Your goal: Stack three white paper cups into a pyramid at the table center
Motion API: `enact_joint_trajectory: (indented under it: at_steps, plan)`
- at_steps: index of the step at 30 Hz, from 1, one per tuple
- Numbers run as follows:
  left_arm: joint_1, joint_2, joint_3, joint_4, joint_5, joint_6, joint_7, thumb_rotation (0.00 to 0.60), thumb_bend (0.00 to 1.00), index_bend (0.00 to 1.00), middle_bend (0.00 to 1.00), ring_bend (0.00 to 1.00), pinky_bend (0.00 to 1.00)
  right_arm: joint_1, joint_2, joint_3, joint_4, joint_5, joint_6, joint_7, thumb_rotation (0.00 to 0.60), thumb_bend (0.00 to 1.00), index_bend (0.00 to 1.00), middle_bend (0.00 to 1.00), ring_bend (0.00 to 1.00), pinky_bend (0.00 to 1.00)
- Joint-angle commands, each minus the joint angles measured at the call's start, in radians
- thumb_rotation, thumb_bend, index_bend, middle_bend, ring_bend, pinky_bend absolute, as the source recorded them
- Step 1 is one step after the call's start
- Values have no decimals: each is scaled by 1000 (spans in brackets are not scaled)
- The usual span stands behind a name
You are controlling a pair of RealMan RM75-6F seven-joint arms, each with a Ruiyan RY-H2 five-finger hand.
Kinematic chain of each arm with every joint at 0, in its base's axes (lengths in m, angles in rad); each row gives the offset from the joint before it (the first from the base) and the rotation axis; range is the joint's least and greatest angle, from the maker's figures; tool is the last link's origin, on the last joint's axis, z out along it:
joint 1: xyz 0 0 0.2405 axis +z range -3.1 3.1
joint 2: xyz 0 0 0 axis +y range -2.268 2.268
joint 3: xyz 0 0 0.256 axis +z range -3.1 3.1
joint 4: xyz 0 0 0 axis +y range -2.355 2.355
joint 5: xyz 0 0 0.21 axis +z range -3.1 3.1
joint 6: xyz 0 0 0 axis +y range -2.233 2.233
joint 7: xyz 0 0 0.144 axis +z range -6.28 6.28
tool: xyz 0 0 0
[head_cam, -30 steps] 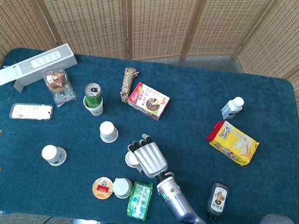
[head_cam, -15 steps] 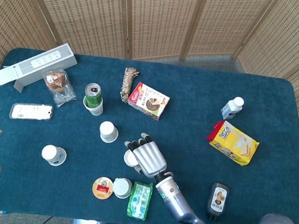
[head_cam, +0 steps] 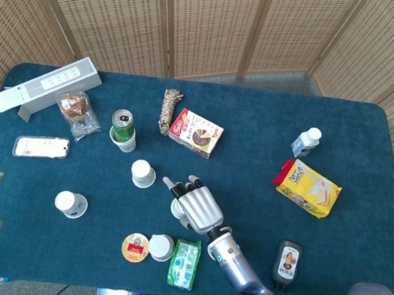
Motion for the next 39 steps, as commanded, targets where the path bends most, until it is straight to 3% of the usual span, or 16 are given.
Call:
enact_joint_trajectory:
  at_steps: [1, 6, 11, 14, 19, 34, 39]
  plan:
    - [0, 0, 0, 0, -1, 0, -1, 600, 314, 0, 0, 0, 0, -2, 6, -1, 0, -2, 4, 2, 600, 207, 0, 272, 344, 237]
    - [0, 1, -1, 2, -2, 1, -6, 600, 313, 0, 0, 0, 0, -15, 36, -1, -19, -13, 19, 22, 600, 192, 0, 260, 334, 237]
    - [1, 3, -1, 3, -3, 3, -12, 600, 313, 0, 0, 0, 0, -33, 115, -18, -27, -116, 66, 70, 600, 187, 7, 259, 325, 237]
    - [1, 4, 0, 1, 0, 4, -13, 600, 313, 0, 0, 0, 0, -49, 164, -34, 7, -211, 119, 129, 600, 180, 29, 260, 259, 233]
    - [1, 3, 0, -2, 0, 4, -9, 600, 313, 0, 0, 0, 0, -104, 229, -44, 54, -273, 212, 284, 600, 178, 39, 252, 252, 232]
    - [3, 3, -8, -7, -23, -1, -5, 600, 313, 0, 0, 0, 0, -274, 344, -23, 292, -236, 385, 663, 600, 142, 66, 232, 180, 159]
    - [2, 6, -12, -11, -29, -1, -9, 600, 313, 0, 0, 0, 0, -328, 385, -23, 297, -189, 379, 798, 600, 126, 75, 193, 162, 145]
